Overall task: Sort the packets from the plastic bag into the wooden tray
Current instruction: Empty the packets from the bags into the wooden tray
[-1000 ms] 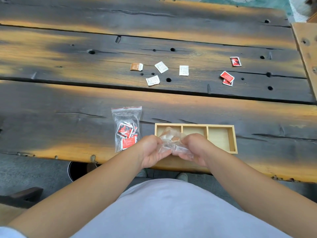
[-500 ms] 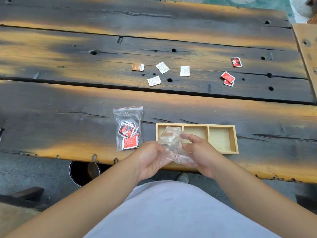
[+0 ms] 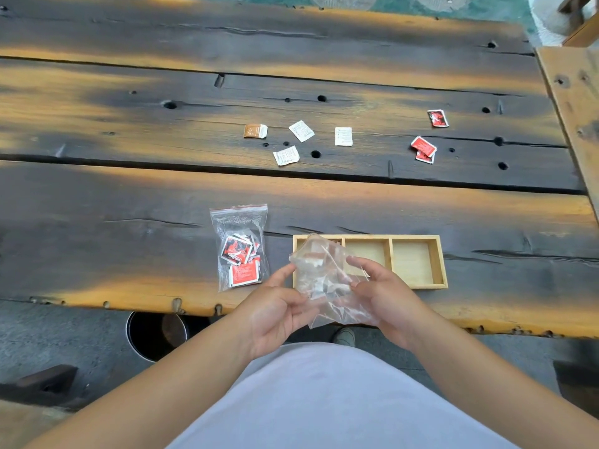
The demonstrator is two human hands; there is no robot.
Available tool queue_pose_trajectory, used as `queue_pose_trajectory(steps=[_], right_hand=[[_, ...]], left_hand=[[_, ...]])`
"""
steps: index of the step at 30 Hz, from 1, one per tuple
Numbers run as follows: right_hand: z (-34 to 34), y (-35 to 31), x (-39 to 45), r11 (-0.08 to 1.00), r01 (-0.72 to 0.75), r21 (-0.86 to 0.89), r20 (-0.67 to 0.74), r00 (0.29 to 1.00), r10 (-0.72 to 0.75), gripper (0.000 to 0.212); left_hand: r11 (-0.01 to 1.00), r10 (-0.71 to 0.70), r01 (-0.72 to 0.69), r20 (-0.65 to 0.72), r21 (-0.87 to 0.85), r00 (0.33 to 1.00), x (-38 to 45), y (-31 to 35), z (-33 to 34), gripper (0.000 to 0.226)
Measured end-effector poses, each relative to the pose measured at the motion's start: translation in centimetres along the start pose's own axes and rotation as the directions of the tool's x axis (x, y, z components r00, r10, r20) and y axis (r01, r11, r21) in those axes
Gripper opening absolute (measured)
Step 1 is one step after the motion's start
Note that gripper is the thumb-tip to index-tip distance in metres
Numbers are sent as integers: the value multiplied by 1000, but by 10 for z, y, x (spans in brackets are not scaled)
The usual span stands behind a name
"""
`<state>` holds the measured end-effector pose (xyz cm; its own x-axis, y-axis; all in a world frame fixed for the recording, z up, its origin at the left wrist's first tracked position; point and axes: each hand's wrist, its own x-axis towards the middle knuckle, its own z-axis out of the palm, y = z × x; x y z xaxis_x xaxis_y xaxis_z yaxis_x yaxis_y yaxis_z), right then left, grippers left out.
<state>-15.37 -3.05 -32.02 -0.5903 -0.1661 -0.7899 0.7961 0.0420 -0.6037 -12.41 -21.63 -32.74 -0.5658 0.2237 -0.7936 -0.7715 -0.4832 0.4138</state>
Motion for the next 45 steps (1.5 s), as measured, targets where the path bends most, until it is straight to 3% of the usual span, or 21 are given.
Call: queue_pose_trajectory(steps=[13, 20, 24, 29, 35, 40, 45], right_hand=[[12, 2, -2, 996, 62, 56, -165, 985, -52, 46], [9, -8, -3, 991, 130, -34, -191, 972, -134, 46], [7, -4, -4, 993, 114, -40, -190, 975, -120, 46], [-1, 4, -18, 978, 194, -79, -153, 967, -204, 44], [-19, 14, -33, 976, 212, -46, -174, 961, -217, 38], [-63, 34, -36, 987, 162, -4, -322, 934, -155, 33], [-143, 50, -40, 993, 112, -24, -420, 901, -112, 12]], left_hand=[[986, 5, -12, 46, 167, 999, 32, 12, 0, 77], [971, -34, -4, 153, 240, 988, 35, 9, -2, 85], [989, -43, 23, 139, 144, 989, 36, 5, -9, 74], [997, -73, 75, 149, -14, 986, 40, 14, -4, 41], [982, -97, 78, 104, 171, 990, 72, 31, 25, 45], [957, -19, -22, 136, 291, 991, 103, 32, 75, 19], [892, 9, -63, 122, 447, 992, 141, 16, 147, 4]])
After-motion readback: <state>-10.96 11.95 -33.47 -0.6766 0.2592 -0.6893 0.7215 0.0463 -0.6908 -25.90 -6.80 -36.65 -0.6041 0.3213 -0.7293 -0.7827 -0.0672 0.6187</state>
